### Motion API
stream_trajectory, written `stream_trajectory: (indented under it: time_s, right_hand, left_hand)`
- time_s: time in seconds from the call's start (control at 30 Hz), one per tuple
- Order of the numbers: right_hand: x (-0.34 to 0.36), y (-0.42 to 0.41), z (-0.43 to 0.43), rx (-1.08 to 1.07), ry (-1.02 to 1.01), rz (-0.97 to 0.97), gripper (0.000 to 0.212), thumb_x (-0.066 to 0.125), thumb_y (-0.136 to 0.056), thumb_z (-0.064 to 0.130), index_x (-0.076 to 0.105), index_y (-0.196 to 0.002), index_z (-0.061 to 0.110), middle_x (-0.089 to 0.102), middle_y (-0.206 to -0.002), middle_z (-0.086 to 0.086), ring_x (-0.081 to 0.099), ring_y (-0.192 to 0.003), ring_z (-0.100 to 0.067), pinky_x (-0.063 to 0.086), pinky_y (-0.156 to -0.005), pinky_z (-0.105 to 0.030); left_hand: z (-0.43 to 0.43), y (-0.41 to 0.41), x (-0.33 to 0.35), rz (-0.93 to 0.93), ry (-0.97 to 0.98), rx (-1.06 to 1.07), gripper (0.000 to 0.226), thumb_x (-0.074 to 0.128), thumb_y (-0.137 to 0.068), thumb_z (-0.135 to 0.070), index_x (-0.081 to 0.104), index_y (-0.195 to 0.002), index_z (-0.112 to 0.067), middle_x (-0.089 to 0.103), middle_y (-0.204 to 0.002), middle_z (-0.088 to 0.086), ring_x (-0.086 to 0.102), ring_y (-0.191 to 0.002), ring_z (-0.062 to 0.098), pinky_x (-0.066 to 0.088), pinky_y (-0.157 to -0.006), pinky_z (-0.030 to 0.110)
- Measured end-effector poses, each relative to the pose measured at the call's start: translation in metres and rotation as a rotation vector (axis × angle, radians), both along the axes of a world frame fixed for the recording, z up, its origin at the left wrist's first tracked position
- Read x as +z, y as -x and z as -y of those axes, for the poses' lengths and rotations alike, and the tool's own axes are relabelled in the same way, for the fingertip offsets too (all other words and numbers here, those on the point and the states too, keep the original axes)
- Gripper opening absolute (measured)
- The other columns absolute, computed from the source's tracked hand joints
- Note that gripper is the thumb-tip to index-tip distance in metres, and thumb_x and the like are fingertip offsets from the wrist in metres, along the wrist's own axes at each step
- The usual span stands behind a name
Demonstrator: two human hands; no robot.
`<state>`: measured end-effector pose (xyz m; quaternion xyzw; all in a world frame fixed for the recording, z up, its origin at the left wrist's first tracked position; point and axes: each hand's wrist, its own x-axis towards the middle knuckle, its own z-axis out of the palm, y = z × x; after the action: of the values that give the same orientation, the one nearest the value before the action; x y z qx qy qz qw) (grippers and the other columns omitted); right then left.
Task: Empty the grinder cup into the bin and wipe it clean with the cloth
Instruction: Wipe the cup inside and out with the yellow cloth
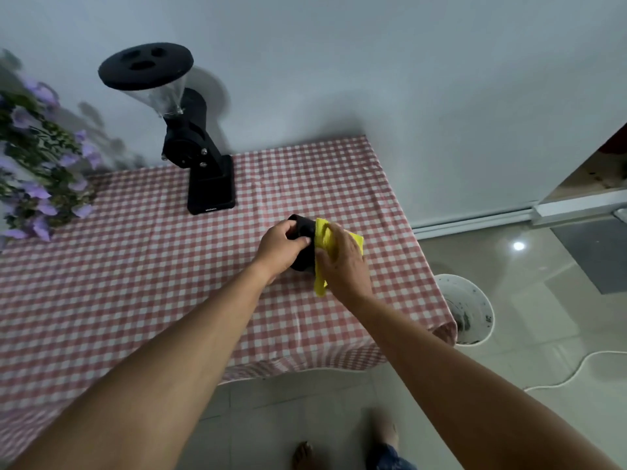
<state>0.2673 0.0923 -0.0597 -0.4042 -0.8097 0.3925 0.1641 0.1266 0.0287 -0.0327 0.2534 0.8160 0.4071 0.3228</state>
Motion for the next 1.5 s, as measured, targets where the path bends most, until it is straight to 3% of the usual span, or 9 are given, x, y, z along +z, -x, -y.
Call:
stream_trajectory:
  time_s: [0.17, 0.3, 0.47, 0.63, 0.8, 0.97, 1.13, 1.33, 1.5]
  right_hand:
    - [-0.020, -0.002, 0.000, 0.139, -0.071, 0.194, 0.055, 0.012, -0.101, 0.056, -0.003, -0.152, 0.043, -0.009, -0.164, 0.008, -0.008, -0.151, -0.013, 0.003, -0.123, -0.042]
    - [-0.017, 0.010, 0.000, 0.018, 0.014, 0.113, 0.052, 0.015, -0.104, 0.047, 0.008, -0.154, 0.037, 0.001, -0.165, 0.008, -0.004, -0.151, -0.011, 0.003, -0.123, -0.044]
    - [-0.013, 0.018, 0.009, 0.228, -0.233, 0.061, 0.049, 0.019, -0.105, 0.039, 0.016, -0.154, 0.033, 0.005, -0.163, 0.012, -0.008, -0.150, -0.009, -0.004, -0.122, -0.033]
    - [-0.010, 0.028, -0.021, 0.032, 0.014, 0.065, 0.048, 0.021, -0.105, 0.038, 0.032, -0.151, 0.028, 0.030, -0.159, 0.006, 0.014, -0.150, -0.014, 0.009, -0.123, -0.037]
    - [-0.001, 0.031, -0.008, 0.233, -0.117, -0.034, 0.046, 0.025, -0.106, 0.033, 0.030, -0.151, 0.031, 0.028, -0.159, 0.008, 0.015, -0.149, -0.011, 0.002, -0.121, -0.032]
    - [-0.002, 0.030, -0.033, -0.007, 0.223, 0.067, 0.048, 0.024, -0.103, 0.043, 0.041, -0.146, 0.030, 0.050, -0.147, -0.004, 0.045, -0.133, -0.025, 0.034, -0.112, -0.046]
    - [0.011, 0.037, -0.005, 0.234, -0.068, -0.081, 0.045, 0.025, -0.106, 0.034, 0.032, -0.150, 0.032, 0.030, -0.158, 0.009, 0.020, -0.148, -0.010, 0.007, -0.119, -0.031]
    - [0.001, 0.032, -0.027, 0.013, 0.152, 0.064, 0.048, 0.022, -0.104, 0.036, 0.044, -0.144, 0.022, 0.051, -0.146, -0.006, 0.046, -0.133, -0.025, 0.035, -0.109, -0.042]
    - [0.003, 0.038, -0.003, 0.217, -0.111, -0.016, 0.047, 0.021, -0.105, 0.037, 0.028, -0.152, 0.032, 0.028, -0.159, 0.008, 0.018, -0.149, -0.010, 0.010, -0.122, -0.036]
  left_hand:
    - [0.011, 0.006, -0.007, -0.031, 0.019, -0.059, 0.053, 0.065, -0.096, -0.022, 0.050, -0.147, -0.019, 0.059, -0.143, 0.002, 0.054, -0.132, 0.021, 0.046, -0.111, 0.040]
    - [0.021, 0.010, -0.012, -0.057, 0.037, -0.074, 0.057, 0.063, -0.097, -0.023, 0.045, -0.152, -0.020, 0.052, -0.151, 0.000, 0.048, -0.140, 0.020, 0.042, -0.116, 0.043]
    - [0.029, 0.016, -0.016, -0.057, 0.044, -0.096, 0.053, 0.061, -0.098, -0.024, 0.047, -0.149, -0.025, 0.055, -0.149, 0.000, 0.051, -0.137, 0.021, 0.045, -0.113, 0.047]
    - [0.026, 0.012, -0.014, -0.058, 0.047, -0.125, 0.056, 0.059, -0.101, -0.022, 0.040, -0.154, -0.023, 0.045, -0.158, 0.000, 0.043, -0.144, 0.022, 0.039, -0.117, 0.041]
    - [0.030, 0.018, -0.015, -0.040, 0.076, -0.181, 0.054, 0.054, -0.101, -0.016, 0.042, -0.152, -0.030, 0.052, -0.152, -0.002, 0.055, -0.135, 0.017, 0.050, -0.109, 0.043]
    - [0.038, 0.016, -0.017, -0.047, 0.072, -0.230, 0.056, 0.057, -0.095, -0.029, 0.044, -0.149, -0.033, 0.053, -0.152, -0.005, 0.052, -0.138, 0.015, 0.046, -0.112, 0.046]
    - [0.041, 0.015, -0.016, -0.095, 0.056, -0.245, 0.057, 0.055, -0.100, -0.005, 0.046, -0.149, -0.031, 0.053, -0.152, -0.005, 0.055, -0.134, 0.010, 0.052, -0.107, 0.037]
    - [0.045, 0.010, -0.014, -0.072, 0.042, -0.233, 0.051, 0.055, -0.101, -0.014, 0.047, -0.148, -0.030, 0.055, -0.150, -0.005, 0.062, -0.125, 0.007, 0.050, -0.109, 0.041]
    - [0.045, 0.011, -0.017, -0.108, 0.066, -0.222, 0.054, 0.058, -0.099, -0.010, 0.048, -0.148, -0.031, 0.053, -0.152, -0.005, 0.051, -0.138, 0.017, 0.049, -0.110, 0.042]
